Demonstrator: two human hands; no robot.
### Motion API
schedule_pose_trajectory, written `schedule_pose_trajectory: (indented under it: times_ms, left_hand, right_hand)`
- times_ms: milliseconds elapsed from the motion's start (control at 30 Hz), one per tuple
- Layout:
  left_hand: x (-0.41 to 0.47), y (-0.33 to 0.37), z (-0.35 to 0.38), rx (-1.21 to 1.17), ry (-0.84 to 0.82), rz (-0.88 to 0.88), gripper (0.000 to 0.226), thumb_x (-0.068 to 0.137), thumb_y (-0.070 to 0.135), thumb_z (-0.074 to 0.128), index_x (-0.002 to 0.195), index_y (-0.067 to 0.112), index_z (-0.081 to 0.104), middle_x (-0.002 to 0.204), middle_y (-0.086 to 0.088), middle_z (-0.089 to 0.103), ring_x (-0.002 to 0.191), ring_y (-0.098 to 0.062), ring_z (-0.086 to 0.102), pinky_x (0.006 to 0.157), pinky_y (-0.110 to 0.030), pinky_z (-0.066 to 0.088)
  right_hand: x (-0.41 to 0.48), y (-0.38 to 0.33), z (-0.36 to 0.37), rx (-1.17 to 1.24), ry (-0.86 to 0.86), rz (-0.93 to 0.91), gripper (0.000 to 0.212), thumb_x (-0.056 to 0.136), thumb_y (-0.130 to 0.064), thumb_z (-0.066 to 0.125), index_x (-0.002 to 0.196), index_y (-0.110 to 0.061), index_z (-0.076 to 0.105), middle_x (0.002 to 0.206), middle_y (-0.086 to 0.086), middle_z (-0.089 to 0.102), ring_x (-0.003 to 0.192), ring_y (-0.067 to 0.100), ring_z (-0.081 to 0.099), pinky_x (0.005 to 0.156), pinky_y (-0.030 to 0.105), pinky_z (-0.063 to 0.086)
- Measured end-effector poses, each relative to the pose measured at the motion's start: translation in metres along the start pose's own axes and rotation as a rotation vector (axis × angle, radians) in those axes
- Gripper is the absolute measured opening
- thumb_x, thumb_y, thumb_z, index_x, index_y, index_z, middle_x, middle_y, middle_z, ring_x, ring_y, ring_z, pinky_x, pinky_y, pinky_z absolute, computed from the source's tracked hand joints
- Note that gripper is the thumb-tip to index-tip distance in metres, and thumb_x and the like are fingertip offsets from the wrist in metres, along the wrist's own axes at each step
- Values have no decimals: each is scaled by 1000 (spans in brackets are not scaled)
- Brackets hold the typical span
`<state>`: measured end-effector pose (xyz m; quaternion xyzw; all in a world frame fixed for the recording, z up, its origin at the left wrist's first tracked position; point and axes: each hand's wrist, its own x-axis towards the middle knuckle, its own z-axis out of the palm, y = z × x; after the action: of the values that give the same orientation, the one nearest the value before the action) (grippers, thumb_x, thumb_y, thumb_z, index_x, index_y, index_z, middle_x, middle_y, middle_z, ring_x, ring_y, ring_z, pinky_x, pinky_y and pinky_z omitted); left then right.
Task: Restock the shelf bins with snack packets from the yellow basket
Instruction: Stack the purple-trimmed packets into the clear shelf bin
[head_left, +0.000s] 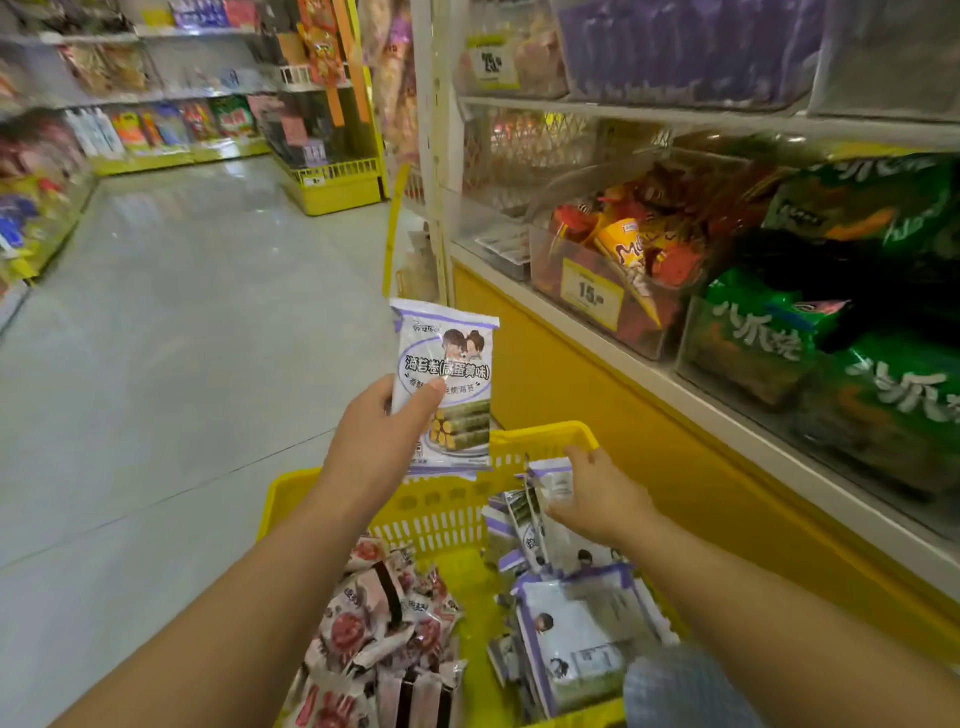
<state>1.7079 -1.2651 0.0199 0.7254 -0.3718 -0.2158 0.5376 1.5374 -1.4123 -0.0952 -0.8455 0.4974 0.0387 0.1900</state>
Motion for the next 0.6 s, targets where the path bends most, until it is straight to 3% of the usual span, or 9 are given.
schedule_pose_trajectory:
  times_ms: [100, 200, 333, 400, 500, 600]
  left_hand:
    - [7, -1, 6, -29, 27, -49, 14, 94, 36, 52, 92, 31, 65, 91, 18, 67, 85, 0, 62, 63, -22, 41]
    - [12, -2, 10, -48, 20, -82, 14, 94, 36, 52, 88, 31, 63, 91, 18, 66, 85, 0, 61, 64, -23, 41]
    - [15, -5, 11, -55, 14, -87, 15, 94, 37, 51, 92, 31, 65, 92, 18, 67, 82, 5, 60, 64, -21, 41]
    - [16, -5, 11, -58, 17, -81, 18, 95, 38, 50, 100, 29, 65, 96, 16, 67, 85, 4, 61, 68, -22, 44]
    - [18, -2, 11, -50, 20, -76, 23, 96, 41, 47, 106, 27, 62, 97, 15, 66, 87, 2, 60, 70, -23, 44]
    - [16, 5, 15, -48, -13, -84, 20, 96, 45, 48, 102, 32, 60, 93, 22, 61, 82, 9, 54, 64, -19, 38]
  right_hand:
    - [9, 1, 29, -90, 113, 24, 95, 78, -61, 63, 150, -28, 11, 153, 10, 21, 134, 34, 36, 97, 42, 43]
    - [14, 4, 42, -134, 150, 10, 97, 81, -58, 61, 152, -27, 2, 156, 11, 16, 138, 34, 30, 101, 41, 40]
    - [13, 4, 23, -43, 153, 27, 84, 78, -49, 66, 145, -26, 20, 143, 8, 32, 122, 33, 47, 90, 41, 46]
    - [10, 2, -3, 160, 183, 42, 72, 79, -43, 67, 138, -21, 33, 133, 8, 41, 113, 32, 53, 85, 39, 46]
    - [0, -5, -58, 678, 252, 31, 35, 83, -17, 63, 116, -9, 54, 110, 16, 60, 89, 28, 59, 74, 35, 46]
    - [-28, -8, -112, 1035, 252, -28, 18, 87, -6, 56, 102, -14, 61, 94, 16, 69, 70, 27, 64, 62, 39, 53]
